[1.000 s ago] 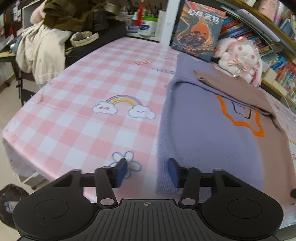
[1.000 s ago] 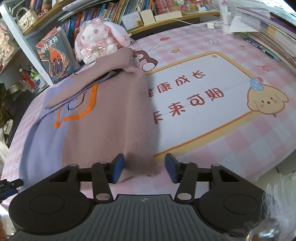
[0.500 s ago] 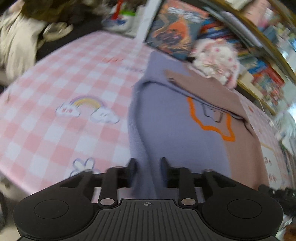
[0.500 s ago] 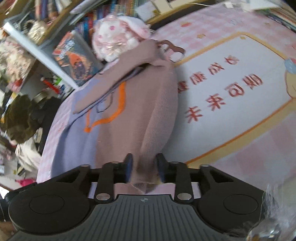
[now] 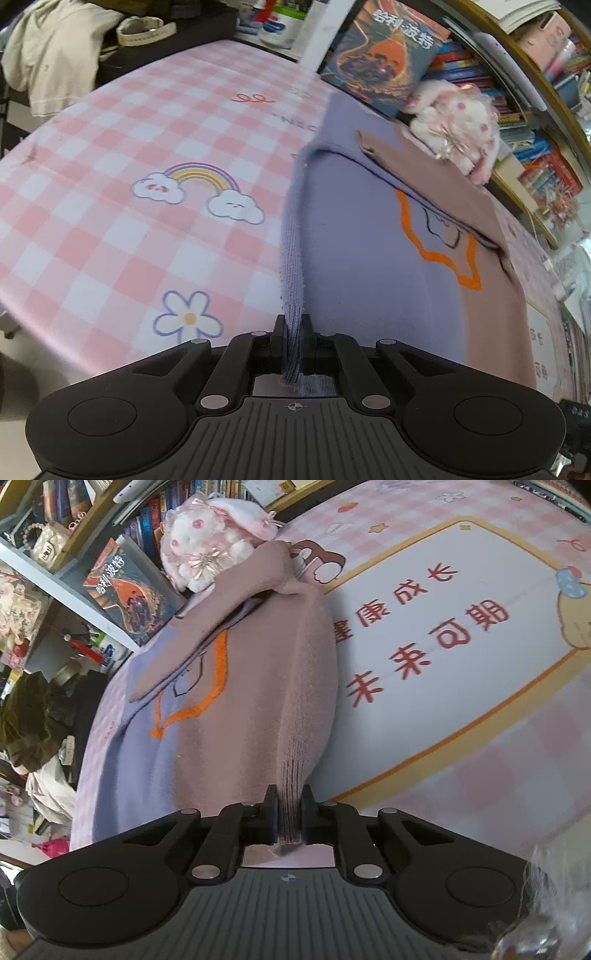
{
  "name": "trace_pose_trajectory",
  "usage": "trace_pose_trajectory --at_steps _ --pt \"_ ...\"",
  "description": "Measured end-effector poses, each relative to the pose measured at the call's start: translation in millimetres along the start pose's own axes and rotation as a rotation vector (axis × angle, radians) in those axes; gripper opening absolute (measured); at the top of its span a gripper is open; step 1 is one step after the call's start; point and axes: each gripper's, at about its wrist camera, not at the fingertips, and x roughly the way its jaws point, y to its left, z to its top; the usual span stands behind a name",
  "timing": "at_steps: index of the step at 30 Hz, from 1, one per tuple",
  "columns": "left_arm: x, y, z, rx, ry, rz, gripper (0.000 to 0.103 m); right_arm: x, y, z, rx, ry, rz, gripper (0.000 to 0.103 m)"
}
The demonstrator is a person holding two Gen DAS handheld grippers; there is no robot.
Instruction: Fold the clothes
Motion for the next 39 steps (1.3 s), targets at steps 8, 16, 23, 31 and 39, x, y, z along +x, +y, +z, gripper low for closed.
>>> trace_pose_trajectory --at_steps 8,16,23,31,39 --pt "-18.0 5.6 -16.4 -0.028 0.014 -0.009 0.004 -31.0 -7.3 -15.4 -0.007 -0.017 0.014 0.010" --pt "-47.0 12.3 -53.7 -0.047 0.060 -0.030 0.004 -64.6 -34.9 -45.9 0.041 0.057 0.046 0.010" --pt "-59.8 12.9 -71.7 -0.057 0.092 -0.040 0.004 -84.5 -63.4 -68.5 0.156 0.100 0.089 0.010" --pt "-66.6 13.4 -13.6 -0.242 -0.122 -0.276 0.004 -108.3 -38.6 -28.8 0.135 -0.097 0.242 0.010" --pt "-24.3 0.4 58.1 -0.291 -0.222 -0.359 0.004 -88.7 3.8 52.8 0.076 -0.269 0.285 0.010"
